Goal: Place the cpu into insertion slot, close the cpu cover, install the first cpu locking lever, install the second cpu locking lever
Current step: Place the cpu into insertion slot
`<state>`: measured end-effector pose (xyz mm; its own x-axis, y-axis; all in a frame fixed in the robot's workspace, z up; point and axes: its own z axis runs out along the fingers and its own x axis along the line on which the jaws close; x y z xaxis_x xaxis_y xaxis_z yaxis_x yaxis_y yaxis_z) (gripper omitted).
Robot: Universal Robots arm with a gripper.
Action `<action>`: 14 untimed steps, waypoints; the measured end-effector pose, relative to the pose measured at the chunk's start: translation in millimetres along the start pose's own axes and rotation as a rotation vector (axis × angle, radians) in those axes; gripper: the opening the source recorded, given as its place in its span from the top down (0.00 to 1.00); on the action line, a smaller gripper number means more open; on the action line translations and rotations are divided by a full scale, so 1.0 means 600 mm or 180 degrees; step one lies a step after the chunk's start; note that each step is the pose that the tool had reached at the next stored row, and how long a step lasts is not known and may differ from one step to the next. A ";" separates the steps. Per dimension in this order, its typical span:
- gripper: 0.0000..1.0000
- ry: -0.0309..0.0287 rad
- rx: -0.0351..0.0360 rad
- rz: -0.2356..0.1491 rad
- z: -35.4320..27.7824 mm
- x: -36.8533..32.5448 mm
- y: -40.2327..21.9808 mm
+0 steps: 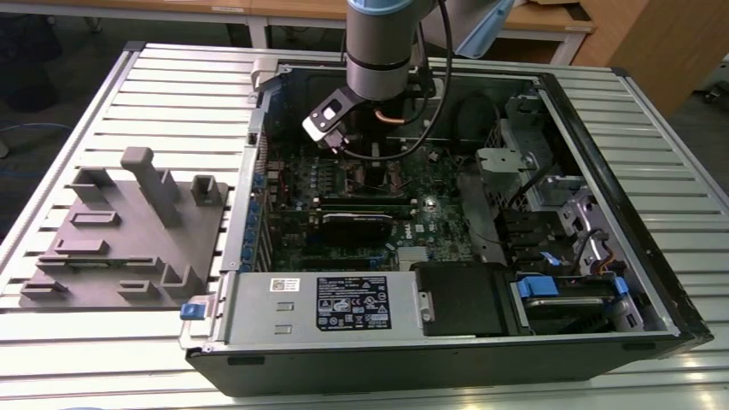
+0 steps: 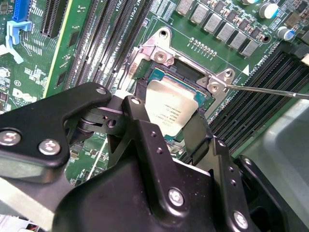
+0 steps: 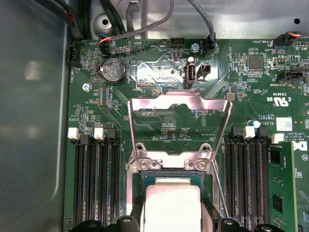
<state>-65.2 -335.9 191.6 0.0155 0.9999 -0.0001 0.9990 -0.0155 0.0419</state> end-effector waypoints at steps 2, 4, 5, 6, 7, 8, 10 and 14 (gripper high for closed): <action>0.46 0.0000 0.0000 0.0000 0.000 0.000 0.000; 0.46 0.0002 -0.0001 0.0000 0.000 0.000 0.000; 0.45 0.0003 -0.0002 0.0000 0.001 0.000 0.000; 0.38 0.0002 -0.0002 0.0000 0.001 0.000 0.000; 0.38 0.0002 -0.0001 0.0000 0.001 0.000 0.000; 0.38 0.0001 0.0000 0.0000 0.000 0.000 0.000; 0.38 0.0000 0.0000 0.0000 0.000 0.000 0.000; 0.38 0.0000 0.0000 0.0000 -0.001 0.000 0.000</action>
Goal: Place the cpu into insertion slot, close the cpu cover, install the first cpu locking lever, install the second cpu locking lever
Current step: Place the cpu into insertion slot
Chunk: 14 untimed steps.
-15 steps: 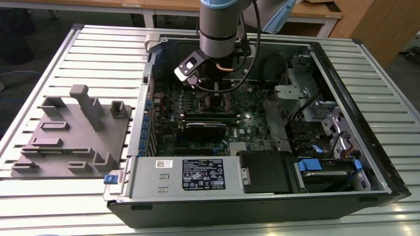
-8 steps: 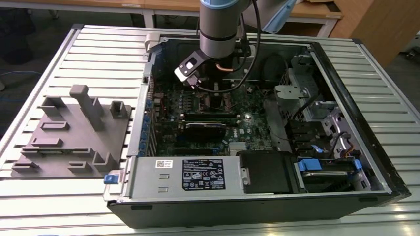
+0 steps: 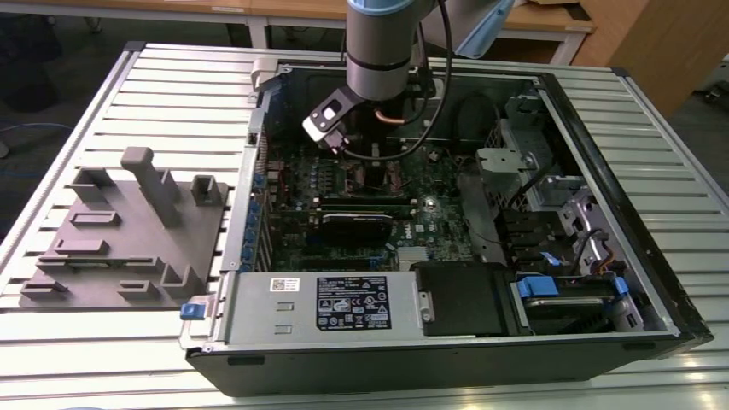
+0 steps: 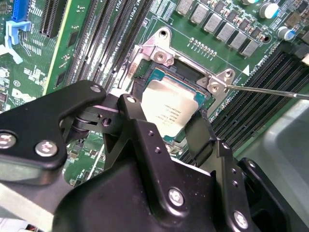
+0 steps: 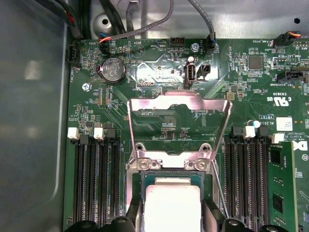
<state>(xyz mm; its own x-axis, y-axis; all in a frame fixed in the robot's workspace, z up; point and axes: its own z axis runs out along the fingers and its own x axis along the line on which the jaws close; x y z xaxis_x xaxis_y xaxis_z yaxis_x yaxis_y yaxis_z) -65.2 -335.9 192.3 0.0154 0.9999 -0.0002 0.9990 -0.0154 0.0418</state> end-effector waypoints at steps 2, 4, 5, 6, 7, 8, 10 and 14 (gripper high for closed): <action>0.38 0.0001 -0.0001 0.0000 -0.003 0.000 0.000; 0.38 0.0000 -0.0001 0.0000 -0.007 0.000 0.000; 0.38 0.0001 -0.0001 0.0000 -0.008 0.000 0.000; 0.38 0.0001 0.0000 0.0000 -0.010 0.000 0.000; 0.38 0.0000 -0.0001 0.0000 -0.012 0.000 0.001; 0.38 0.0001 -0.0001 0.0000 -0.013 0.000 0.001; 0.38 0.0001 -0.0001 0.0000 -0.015 0.000 0.001; 0.38 0.0001 -0.0001 0.0000 -0.015 0.000 0.001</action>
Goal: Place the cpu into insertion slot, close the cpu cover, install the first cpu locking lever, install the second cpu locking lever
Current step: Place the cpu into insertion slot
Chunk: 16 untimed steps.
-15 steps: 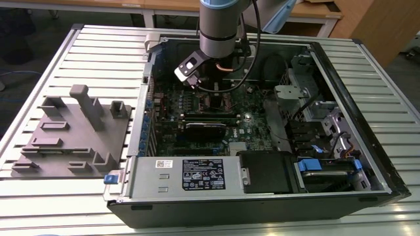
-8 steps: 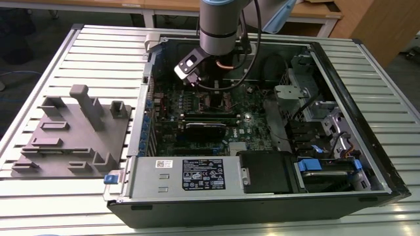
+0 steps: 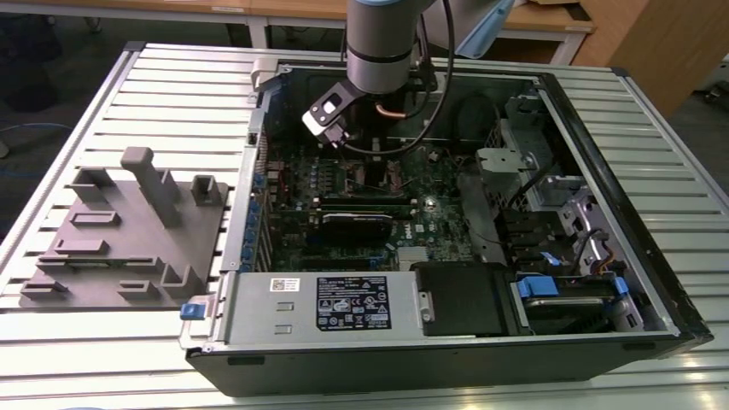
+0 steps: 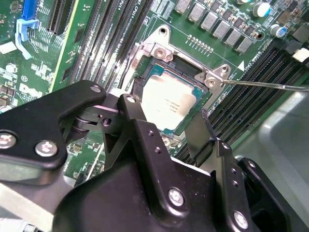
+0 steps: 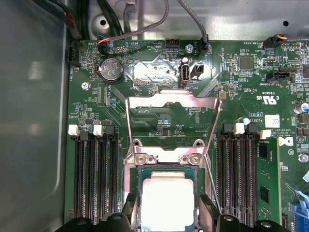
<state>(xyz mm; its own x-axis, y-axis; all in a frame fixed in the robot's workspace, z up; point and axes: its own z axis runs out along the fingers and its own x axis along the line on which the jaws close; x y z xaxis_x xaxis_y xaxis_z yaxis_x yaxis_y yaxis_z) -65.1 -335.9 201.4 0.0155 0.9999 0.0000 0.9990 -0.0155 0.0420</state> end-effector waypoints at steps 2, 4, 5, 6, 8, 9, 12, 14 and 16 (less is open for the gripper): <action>0.38 0.0000 0.0000 0.0000 0.000 0.000 0.000; 0.38 0.0000 0.0000 0.0000 0.000 0.000 0.000; 0.40 0.0000 0.0000 0.0000 -0.001 0.000 0.000; 0.40 0.0000 0.0000 0.0000 -0.001 0.000 0.000; 0.53 0.0000 0.0000 0.0000 -0.001 0.000 0.000; 0.53 0.0000 0.0000 0.0000 -0.001 0.000 0.000; 0.64 0.0000 0.0000 0.0000 -0.001 0.000 0.000; 0.76 0.0000 0.0000 0.0000 -0.002 0.000 0.000; 0.82 0.0000 0.0000 0.0000 -0.002 0.000 0.000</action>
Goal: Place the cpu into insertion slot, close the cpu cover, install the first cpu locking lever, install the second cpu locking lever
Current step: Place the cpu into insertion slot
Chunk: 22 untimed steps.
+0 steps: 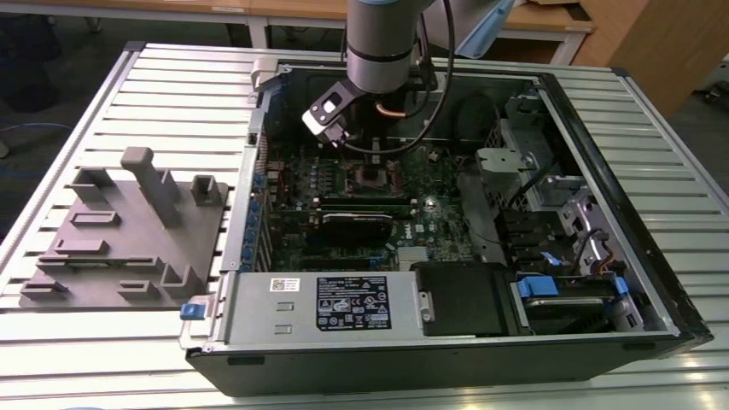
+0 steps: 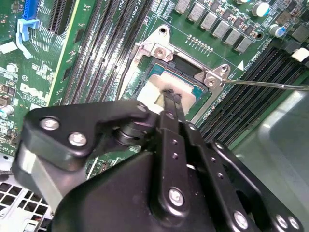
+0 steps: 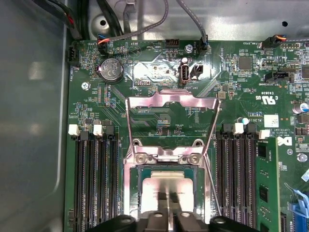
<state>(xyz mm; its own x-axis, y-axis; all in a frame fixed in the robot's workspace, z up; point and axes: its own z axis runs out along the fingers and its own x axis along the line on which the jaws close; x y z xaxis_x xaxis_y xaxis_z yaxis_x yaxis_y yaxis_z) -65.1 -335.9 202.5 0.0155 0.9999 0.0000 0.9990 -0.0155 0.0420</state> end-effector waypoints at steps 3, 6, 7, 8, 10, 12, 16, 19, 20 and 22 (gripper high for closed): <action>0.90 0.0000 0.0000 0.0000 0.000 0.000 0.000; 0.90 0.0000 0.0000 0.0000 -0.001 0.000 0.000; 0.90 0.0000 0.0000 0.0000 -0.002 0.000 0.000; 0.90 0.0000 0.0000 0.0000 -0.003 0.000 0.000; 0.90 0.0000 0.0000 0.0000 -0.003 0.000 0.000; 0.90 0.0000 0.0000 0.0000 -0.003 0.000 0.000; 0.90 0.0000 0.0000 0.0000 -0.002 0.000 0.000; 0.90 0.0000 0.0000 0.0000 -0.002 0.000 0.000; 0.90 0.0000 0.0000 0.0000 -0.002 0.000 0.000; 0.90 0.0000 0.0000 0.0000 -0.002 0.000 0.000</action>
<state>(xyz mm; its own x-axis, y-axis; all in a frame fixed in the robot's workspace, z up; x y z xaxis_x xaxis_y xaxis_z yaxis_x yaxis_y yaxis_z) -65.1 -335.9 203.4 0.0155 0.9999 0.0001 0.9990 -0.0154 0.0421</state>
